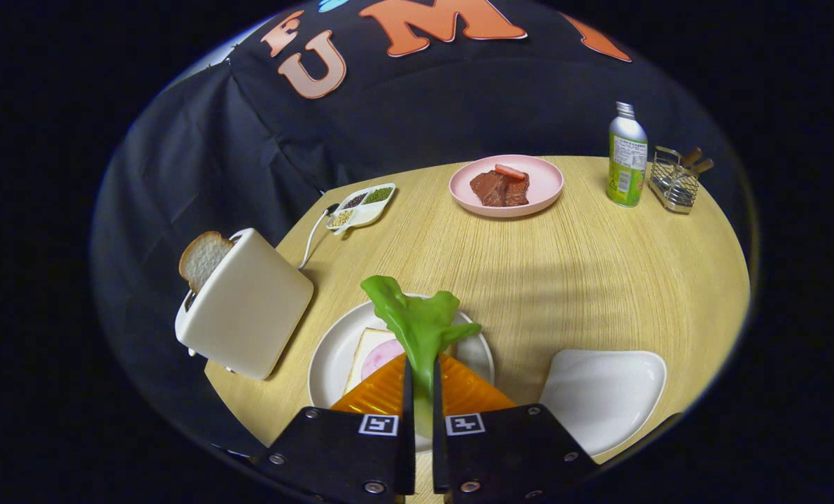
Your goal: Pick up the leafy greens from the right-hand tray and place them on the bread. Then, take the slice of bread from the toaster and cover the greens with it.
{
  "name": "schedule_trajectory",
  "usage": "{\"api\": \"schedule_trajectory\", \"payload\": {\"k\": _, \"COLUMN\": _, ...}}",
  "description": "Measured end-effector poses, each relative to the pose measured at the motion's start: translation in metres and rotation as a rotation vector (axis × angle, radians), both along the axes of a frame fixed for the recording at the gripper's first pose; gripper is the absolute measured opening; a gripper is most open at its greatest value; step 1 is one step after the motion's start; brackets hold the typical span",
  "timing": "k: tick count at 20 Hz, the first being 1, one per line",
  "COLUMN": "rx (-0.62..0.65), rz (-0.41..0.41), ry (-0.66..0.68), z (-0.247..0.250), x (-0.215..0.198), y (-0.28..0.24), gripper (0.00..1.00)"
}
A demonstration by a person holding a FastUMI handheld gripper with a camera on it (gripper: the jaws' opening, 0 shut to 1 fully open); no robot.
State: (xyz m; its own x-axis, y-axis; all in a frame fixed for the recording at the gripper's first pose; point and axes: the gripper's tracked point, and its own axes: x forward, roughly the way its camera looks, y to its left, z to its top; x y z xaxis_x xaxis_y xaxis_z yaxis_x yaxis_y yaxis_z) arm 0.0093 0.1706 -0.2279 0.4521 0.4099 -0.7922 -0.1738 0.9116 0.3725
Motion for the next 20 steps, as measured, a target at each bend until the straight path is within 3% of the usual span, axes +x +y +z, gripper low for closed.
{"api": "schedule_trajectory", "payload": {"k": 10, "rx": -0.006, "rz": 0.091, "ry": 0.053, "z": -0.013, "x": -0.012, "y": 0.039, "gripper": 0.28}}
{"api": "schedule_trajectory", "payload": {"k": 17, "rx": -0.049, "rz": 0.095, "ry": 0.015, "z": -0.003, "x": -0.004, "y": 0.037, "gripper": 0.62}}
{"api": "schedule_trajectory", "payload": {"k": 20, "rx": -0.047, "rz": 0.089, "ry": -0.006, "z": 0.012, "x": 0.002, "y": 0.039, "gripper": 0.69}}
